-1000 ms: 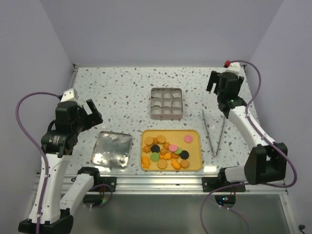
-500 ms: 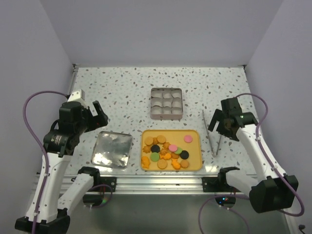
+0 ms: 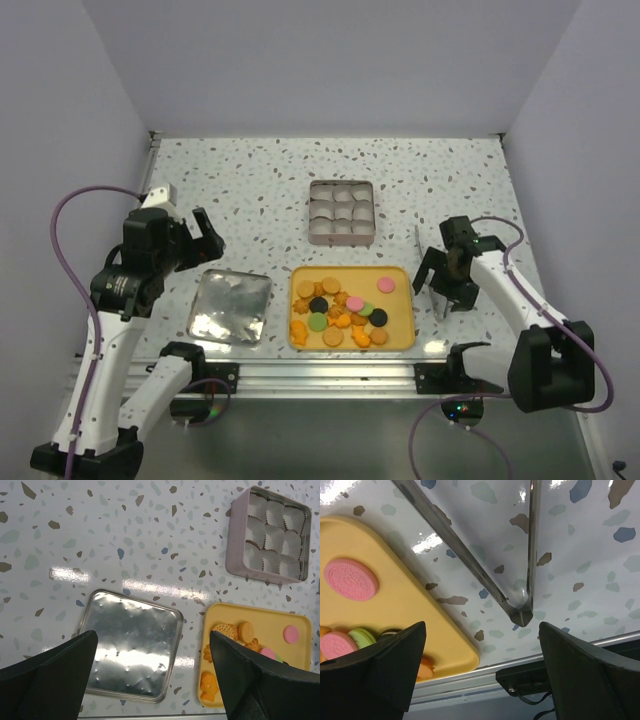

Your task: Pack the cookies

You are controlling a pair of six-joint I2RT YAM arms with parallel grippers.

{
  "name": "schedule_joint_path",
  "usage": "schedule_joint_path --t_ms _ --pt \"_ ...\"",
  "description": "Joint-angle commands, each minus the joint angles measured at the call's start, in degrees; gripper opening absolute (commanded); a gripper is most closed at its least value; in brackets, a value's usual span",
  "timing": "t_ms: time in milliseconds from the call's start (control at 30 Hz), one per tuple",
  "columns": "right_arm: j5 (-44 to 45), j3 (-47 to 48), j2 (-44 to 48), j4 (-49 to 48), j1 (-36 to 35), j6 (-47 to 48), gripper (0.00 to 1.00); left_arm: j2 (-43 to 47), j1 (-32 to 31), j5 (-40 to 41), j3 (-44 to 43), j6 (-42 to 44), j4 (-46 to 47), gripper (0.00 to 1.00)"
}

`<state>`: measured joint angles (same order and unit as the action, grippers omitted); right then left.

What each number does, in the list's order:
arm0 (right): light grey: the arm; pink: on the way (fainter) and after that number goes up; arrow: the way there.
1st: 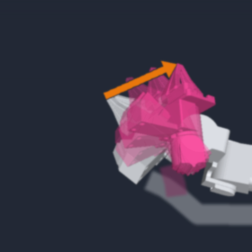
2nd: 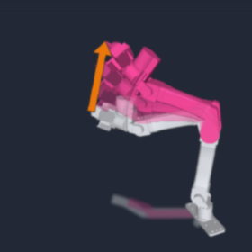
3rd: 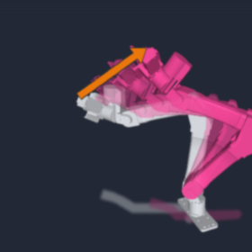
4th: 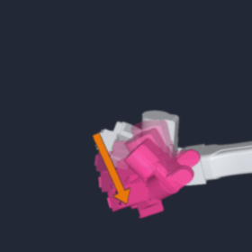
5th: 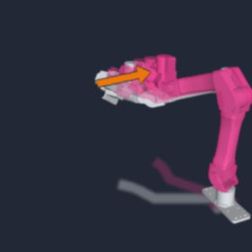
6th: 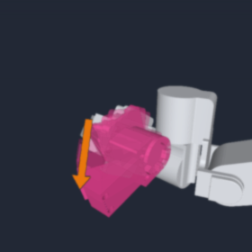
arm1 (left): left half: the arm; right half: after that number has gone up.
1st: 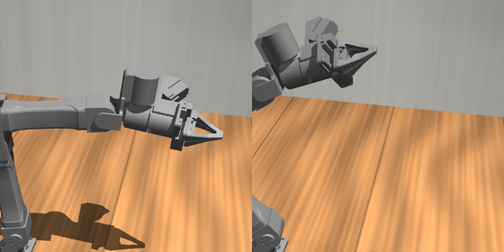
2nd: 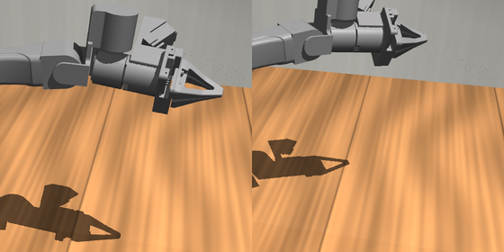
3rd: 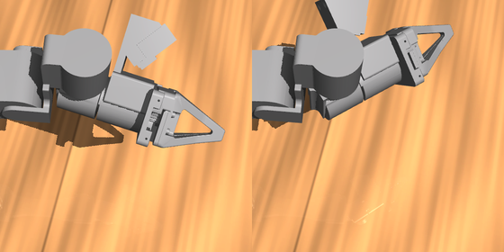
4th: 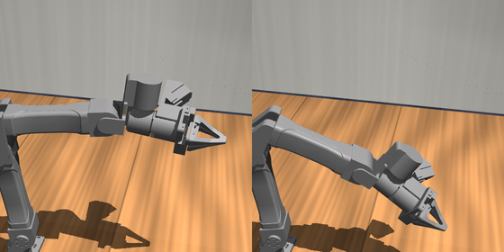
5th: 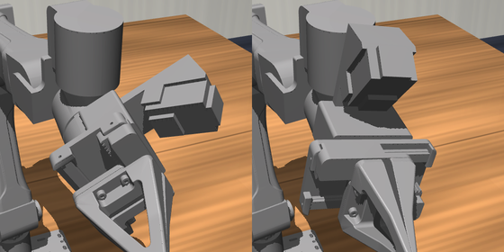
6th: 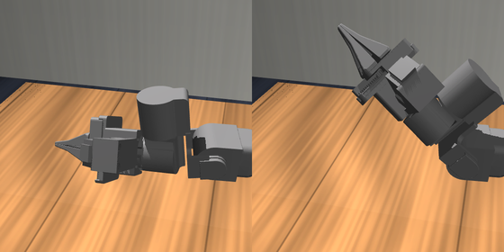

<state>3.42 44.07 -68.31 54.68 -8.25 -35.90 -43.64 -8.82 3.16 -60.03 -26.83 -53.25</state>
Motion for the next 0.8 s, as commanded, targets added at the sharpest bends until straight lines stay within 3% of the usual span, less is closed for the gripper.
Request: schedule_joint_path --t_ms 0,533,767 --pt "0.3 0.0 -1.6 -3.4 0.0 -1.5 0.99 0.2 -0.4 -1.3 1.1 0.0 1.9 1.00" --pt "5.2 4.8 -8.2 -4.5 1.6 -0.4 0.99 -1.6 -0.4 -1.4 2.1 -0.2 3.7 1.00" --pt "0.9 2.4 -11.7 -9.6 4.5 0.9 0.99 -2.7 -0.4 -1.6 3.1 -0.3 4.8 1.00"
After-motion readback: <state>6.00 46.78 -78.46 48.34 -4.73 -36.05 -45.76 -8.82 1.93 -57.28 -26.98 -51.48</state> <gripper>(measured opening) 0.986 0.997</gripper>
